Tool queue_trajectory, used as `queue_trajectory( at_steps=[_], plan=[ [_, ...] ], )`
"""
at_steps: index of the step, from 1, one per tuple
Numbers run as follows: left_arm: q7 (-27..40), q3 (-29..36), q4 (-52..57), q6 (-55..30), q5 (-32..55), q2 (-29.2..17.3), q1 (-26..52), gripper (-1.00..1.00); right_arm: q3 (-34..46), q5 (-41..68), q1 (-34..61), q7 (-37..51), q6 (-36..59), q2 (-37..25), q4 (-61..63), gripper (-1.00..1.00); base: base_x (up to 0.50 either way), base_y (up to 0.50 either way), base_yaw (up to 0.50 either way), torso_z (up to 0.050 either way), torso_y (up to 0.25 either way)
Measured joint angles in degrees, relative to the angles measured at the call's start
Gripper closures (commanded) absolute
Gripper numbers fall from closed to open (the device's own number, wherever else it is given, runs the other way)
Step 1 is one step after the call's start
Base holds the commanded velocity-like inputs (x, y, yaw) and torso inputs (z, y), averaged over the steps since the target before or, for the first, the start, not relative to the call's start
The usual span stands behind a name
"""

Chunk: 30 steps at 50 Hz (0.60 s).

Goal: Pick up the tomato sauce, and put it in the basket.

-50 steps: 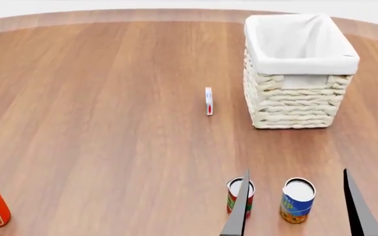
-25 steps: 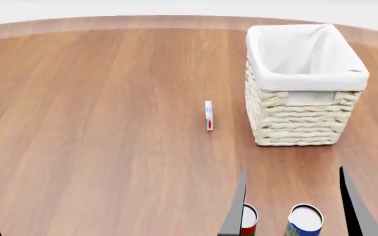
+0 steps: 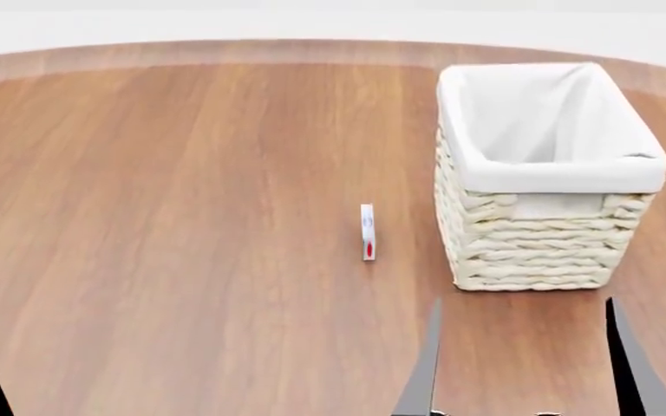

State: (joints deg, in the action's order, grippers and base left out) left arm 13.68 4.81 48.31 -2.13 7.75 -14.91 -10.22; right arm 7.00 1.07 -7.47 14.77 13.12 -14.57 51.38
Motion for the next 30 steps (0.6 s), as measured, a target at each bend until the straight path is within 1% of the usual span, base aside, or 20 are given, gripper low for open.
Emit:
queue_trajectory(
  at_steps=[30],
  plan=[
    [0.9,0.5,-1.2,0.8,0.2,-0.8,0.1,-1.00,0.8,0.3,0.2,1.0,-0.3,-0.9,-0.6,-1.00,0.20,0.00,0.00,0.000,0.001]
  ],
)
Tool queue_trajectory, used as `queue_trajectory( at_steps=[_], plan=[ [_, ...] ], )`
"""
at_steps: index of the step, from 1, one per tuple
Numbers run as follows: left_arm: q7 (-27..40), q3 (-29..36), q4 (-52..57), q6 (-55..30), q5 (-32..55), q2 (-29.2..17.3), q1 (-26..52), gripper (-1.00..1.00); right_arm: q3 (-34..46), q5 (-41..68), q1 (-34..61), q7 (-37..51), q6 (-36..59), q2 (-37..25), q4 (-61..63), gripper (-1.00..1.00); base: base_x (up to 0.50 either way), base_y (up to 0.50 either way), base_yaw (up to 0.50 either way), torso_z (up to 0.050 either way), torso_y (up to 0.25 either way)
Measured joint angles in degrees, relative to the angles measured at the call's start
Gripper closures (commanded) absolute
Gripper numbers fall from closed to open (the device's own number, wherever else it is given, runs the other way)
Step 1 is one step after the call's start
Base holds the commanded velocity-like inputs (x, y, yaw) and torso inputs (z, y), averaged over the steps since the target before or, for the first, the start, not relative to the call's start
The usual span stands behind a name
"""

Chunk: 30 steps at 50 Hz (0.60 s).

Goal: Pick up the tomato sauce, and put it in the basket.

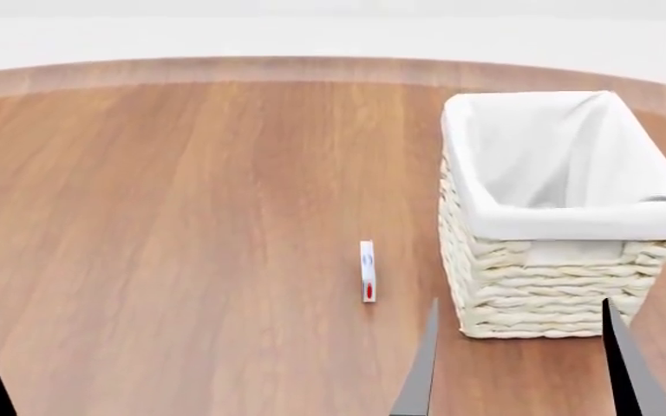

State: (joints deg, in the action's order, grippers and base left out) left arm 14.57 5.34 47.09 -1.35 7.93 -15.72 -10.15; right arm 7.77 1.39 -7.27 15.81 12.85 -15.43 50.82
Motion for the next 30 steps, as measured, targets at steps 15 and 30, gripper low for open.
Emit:
queue_trajectory(
  at_steps=[15,30],
  plan=[
    [0.5,0.2,-0.4,0.4,0.1,-0.4,-0.1,-1.00,0.4,0.2,0.0,0.6,0.1,-0.6,0.1,-1.00,0.22,0.00,0.00,0.000,0.000],
    [0.9,0.2,-0.5,0.8,0.2,-0.9,-0.3,-1.00,1.0,0.3,0.0,1.3,-0.1,-1.1,-0.1,-1.00,0.22,0.00,0.00,0.000,0.001]
  ],
)
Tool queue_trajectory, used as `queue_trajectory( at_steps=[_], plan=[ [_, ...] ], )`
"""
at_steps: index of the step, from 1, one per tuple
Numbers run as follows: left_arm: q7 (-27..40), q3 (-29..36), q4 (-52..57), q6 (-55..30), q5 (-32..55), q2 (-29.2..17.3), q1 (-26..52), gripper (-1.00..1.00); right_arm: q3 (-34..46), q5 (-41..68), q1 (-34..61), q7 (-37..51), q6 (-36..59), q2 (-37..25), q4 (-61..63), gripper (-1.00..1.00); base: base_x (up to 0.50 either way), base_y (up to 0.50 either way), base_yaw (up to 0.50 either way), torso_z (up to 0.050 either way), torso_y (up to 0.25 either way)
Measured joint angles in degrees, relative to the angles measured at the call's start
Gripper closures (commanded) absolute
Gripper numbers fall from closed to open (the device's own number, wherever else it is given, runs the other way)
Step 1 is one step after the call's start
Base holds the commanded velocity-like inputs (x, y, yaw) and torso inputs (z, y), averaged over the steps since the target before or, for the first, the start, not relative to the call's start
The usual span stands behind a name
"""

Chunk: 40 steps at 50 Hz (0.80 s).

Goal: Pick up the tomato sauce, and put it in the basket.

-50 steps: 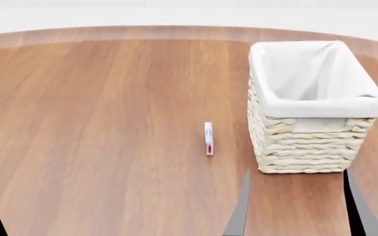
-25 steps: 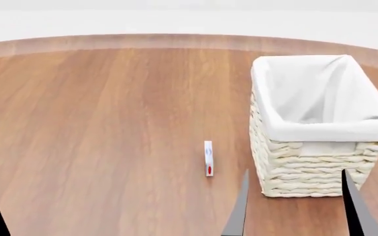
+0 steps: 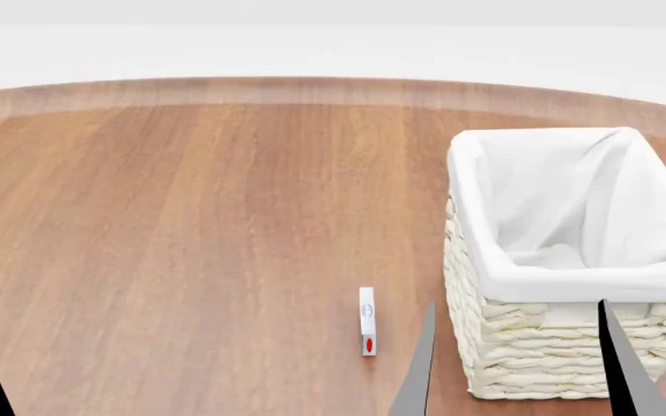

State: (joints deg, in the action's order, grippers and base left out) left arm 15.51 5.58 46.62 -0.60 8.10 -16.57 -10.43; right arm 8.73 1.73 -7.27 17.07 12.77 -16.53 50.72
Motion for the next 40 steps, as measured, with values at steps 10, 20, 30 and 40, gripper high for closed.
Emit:
queue_trajectory(
  at_steps=[10,20,30,40],
  plan=[
    [0.3,0.1,-0.3,0.1,0.1,-0.3,0.1,-1.00,0.3,-0.6,0.2,0.8,-0.7,-0.1,-0.8,-1.00,0.03,0.00,0.00,0.000,0.000],
    [0.5,0.4,-0.4,0.2,0.1,-0.5,0.1,-1.00,0.4,-0.6,0.1,1.4,-1.4,-0.2,-2.0,-1.00,0.00,0.00,0.00,0.000,0.000],
    [0.6,0.8,-1.1,0.8,0.1,-0.7,0.0,-1.00,0.4,-0.2,-3.2,2.1,-3.6,-0.4,-5.7,-1.00,0.00,0.00,0.00,0.000,0.000],
    [0.5,0.9,-2.1,1.4,0.8,-0.9,0.1,-1.00,-0.1,1.9,-9.4,2.6,-5.6,-0.7,-9.0,-1.00,0.00,0.00,0.00,0.000,0.000]
  ],
)
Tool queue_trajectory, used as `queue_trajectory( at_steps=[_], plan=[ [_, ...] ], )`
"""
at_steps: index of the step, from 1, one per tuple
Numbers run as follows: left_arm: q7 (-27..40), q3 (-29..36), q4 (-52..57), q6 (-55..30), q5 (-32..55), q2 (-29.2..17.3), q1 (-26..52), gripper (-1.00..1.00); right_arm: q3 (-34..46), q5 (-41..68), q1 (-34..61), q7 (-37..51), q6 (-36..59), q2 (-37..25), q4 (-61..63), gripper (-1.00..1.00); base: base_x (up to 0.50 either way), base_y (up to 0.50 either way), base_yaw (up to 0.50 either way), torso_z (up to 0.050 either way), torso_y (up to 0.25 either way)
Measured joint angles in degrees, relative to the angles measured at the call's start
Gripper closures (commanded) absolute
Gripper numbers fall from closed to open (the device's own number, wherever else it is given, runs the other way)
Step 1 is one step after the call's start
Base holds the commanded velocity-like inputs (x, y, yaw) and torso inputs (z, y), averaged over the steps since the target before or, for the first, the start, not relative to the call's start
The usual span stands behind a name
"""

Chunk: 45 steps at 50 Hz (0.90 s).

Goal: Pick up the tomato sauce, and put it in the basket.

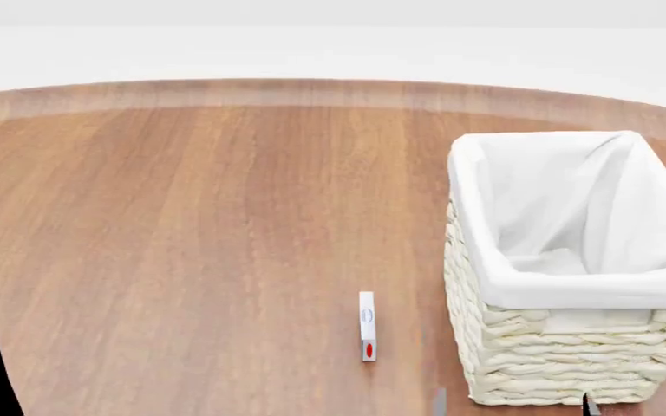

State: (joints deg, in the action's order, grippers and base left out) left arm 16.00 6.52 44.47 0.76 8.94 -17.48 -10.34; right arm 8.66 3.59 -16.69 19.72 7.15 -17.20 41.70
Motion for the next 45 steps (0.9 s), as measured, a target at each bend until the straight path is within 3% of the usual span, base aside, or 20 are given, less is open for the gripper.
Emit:
queue_trajectory(
  at_steps=[19,45],
  plan=[
    [0.2,0.1,-1.0,0.5,1.3,-0.5,0.0,-1.00,-1.5,4.8,-9.2,0.6,-3.4,-0.2,-6.1,-1.00,0.00,0.00,0.00,0.000,0.000],
    [0.6,0.7,-1.9,0.6,1.8,-0.9,0.4,-1.00,-1.5,12.5,-9.9,-0.6,0.0,-0.1,-11.8,-1.00,0.00,0.00,0.00,0.000,0.000]
  ],
)
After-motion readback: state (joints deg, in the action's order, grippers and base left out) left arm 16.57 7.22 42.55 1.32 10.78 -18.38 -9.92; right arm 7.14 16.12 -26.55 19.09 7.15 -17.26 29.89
